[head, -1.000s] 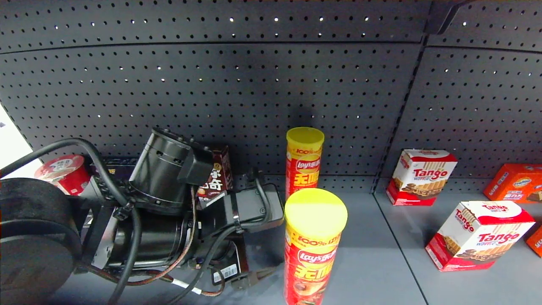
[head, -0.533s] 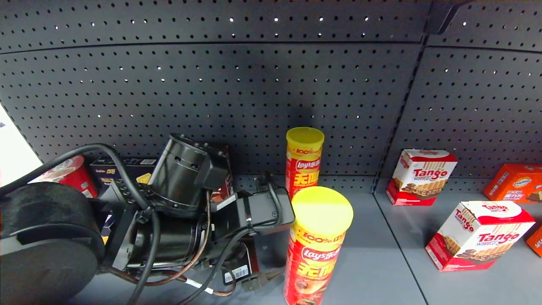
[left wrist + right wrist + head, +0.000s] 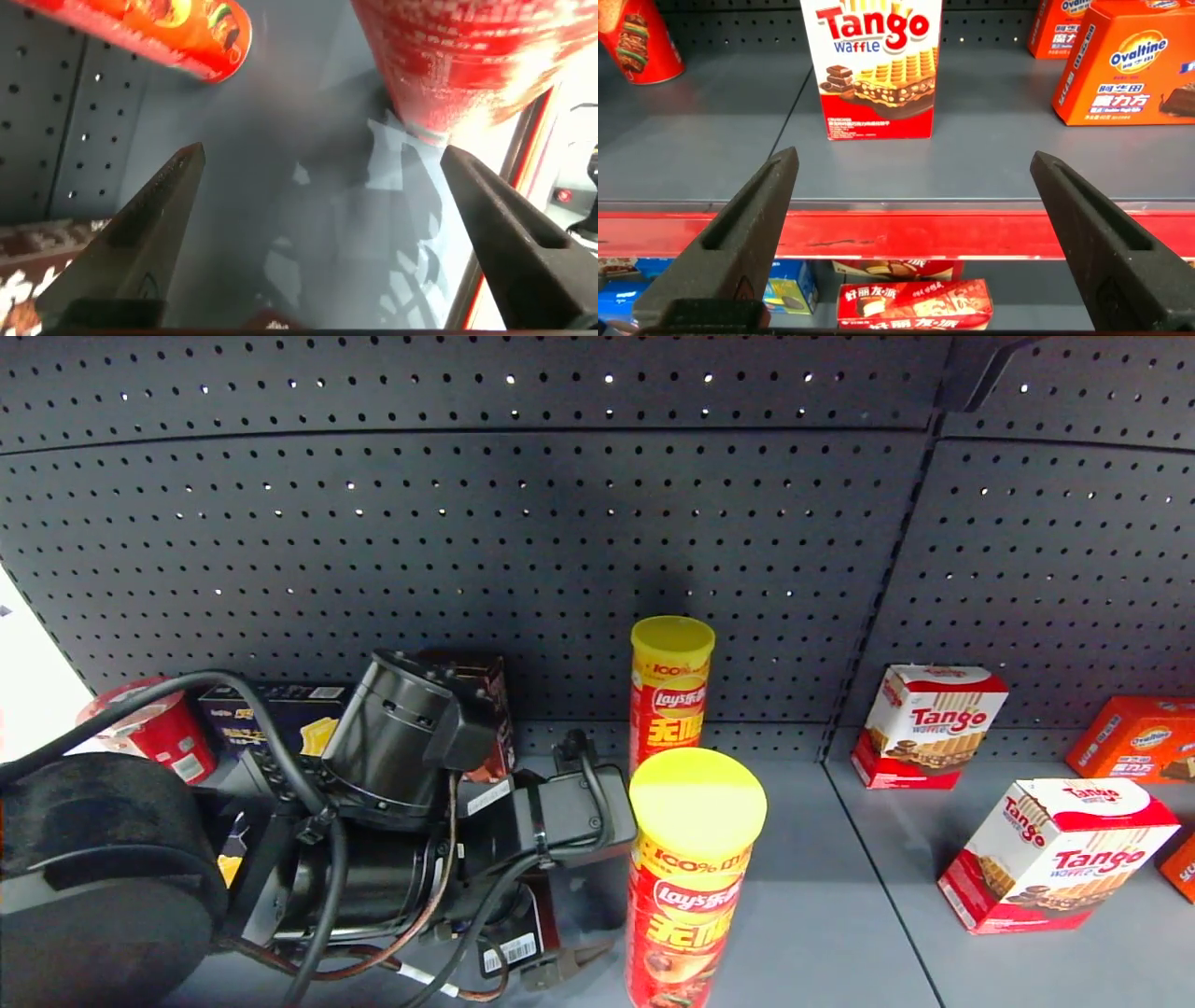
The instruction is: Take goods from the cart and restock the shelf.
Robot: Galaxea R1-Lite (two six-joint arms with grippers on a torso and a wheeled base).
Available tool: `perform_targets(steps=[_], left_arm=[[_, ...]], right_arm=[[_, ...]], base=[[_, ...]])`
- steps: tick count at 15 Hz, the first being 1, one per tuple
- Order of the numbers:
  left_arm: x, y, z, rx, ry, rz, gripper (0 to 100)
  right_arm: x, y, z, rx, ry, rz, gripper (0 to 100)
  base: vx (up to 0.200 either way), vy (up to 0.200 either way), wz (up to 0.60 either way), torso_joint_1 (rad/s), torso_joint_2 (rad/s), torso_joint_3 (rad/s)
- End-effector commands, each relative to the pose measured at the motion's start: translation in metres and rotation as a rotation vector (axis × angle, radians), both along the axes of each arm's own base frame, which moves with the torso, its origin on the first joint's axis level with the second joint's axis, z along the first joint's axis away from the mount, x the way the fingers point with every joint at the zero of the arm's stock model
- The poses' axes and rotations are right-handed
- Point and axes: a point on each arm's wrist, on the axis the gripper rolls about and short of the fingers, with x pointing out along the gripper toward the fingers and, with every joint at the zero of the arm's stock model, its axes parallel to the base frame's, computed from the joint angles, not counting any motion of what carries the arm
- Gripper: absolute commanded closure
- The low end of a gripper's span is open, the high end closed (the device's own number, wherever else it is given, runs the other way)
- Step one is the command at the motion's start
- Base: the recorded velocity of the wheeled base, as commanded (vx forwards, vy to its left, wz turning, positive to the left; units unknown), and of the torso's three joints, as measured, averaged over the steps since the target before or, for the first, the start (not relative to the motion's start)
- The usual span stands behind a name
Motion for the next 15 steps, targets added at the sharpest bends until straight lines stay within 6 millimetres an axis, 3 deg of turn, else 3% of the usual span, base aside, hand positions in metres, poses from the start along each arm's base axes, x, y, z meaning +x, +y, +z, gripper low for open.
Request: perform_targets(steps=[1,6,11,15], left_arm=[[-0.003,0.009,0.011,-0.024,-0.031,0.042,0],[-0.010,0.015,0.015,-0.014,-0.058,0.180,0],[-0.034,-0.006,0.013,-0.073,-0.030,0.355,0],[-0.036,-0.004,0.013,-0.068,-0.042,0.400,0]], right_arm=[[0.000,0.000,0.000,0.000,0.000,0.000,0],[0.000,0.000,0.000,-0.002,0.001,0.001,0],[0.000,0.000,0.000,-0.002,0.001,0.001,0],[0.000,0.000,0.000,-0.002,0.001,0.000,0]], base=[[0.000,0.000,0.00,0.000,0.00,0.000],[0.000,0.000,0.00,0.000,0.00,0.000],[0.000,0.000,0.00,0.000,0.00,0.000],[0.000,0.000,0.00,0.000,0.00,0.000]])
